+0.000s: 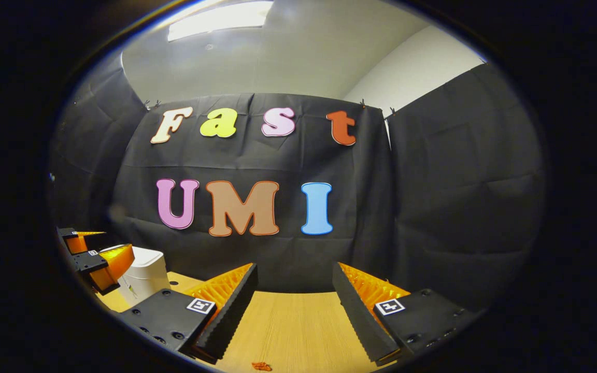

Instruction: Press the lid of the desktop garbage bin to open it, pick up the crumpled paper on the desktop and throw it into the bin, then pick up the pop can on the desktop and drop it into the bin, and finally close the garbage bin lid.

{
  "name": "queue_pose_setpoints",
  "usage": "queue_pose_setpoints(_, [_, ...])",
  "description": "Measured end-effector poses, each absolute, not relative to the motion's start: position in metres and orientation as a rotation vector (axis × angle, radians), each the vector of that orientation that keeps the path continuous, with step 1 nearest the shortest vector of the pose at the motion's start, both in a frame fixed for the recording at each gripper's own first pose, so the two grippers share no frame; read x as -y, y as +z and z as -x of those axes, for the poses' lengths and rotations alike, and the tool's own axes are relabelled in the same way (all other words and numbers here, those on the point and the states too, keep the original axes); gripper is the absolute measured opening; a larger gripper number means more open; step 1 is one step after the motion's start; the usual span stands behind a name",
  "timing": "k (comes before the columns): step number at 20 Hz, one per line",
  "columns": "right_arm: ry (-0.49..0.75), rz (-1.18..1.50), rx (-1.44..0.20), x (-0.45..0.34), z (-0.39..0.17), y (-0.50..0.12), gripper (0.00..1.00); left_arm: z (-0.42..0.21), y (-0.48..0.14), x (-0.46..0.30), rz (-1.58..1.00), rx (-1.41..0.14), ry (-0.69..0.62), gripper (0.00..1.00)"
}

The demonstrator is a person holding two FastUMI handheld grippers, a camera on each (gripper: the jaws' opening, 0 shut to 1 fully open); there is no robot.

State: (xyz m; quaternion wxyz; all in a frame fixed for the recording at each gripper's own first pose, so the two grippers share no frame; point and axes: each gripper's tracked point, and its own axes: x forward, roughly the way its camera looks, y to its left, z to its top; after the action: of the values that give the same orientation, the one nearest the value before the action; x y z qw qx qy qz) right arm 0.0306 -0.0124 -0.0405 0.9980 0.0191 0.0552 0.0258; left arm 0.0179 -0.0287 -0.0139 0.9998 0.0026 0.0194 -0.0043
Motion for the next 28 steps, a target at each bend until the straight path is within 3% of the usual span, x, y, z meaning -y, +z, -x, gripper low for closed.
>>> queue_pose_setpoints(28, [0.064, -0.026, -0.118, -0.016, -0.06, -0.049, 0.96, -0.045, -0.025, 0.006, -0.011, -0.054, 0.006, 0.91])
